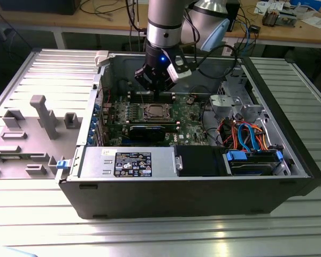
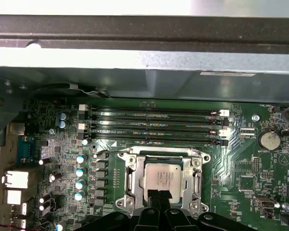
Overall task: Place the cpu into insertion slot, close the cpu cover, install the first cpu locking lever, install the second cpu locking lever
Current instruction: 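Install the first cpu locking lever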
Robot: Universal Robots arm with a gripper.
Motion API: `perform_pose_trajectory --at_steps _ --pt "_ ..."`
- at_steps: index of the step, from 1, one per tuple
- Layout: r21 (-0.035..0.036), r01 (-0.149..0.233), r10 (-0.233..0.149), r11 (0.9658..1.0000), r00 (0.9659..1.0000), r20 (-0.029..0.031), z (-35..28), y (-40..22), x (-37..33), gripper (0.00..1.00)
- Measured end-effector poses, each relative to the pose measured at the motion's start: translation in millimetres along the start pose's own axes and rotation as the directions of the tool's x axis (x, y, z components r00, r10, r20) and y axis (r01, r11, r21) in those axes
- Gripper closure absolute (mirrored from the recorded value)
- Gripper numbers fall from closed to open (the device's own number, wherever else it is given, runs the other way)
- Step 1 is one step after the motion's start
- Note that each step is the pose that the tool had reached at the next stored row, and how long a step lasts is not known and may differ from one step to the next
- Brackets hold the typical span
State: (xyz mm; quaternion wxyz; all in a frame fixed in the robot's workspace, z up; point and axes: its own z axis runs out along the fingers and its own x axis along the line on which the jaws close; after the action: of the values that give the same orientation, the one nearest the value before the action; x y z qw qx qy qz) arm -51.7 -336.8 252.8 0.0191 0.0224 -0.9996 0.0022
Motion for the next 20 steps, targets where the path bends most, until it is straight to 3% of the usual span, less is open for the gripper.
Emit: perform_pose_trajectory --at_steps 20 --pt "0.0000 0.000 0.000 1.0000 1.0000 0.0002 0.5 0.6 13.5 0.89"
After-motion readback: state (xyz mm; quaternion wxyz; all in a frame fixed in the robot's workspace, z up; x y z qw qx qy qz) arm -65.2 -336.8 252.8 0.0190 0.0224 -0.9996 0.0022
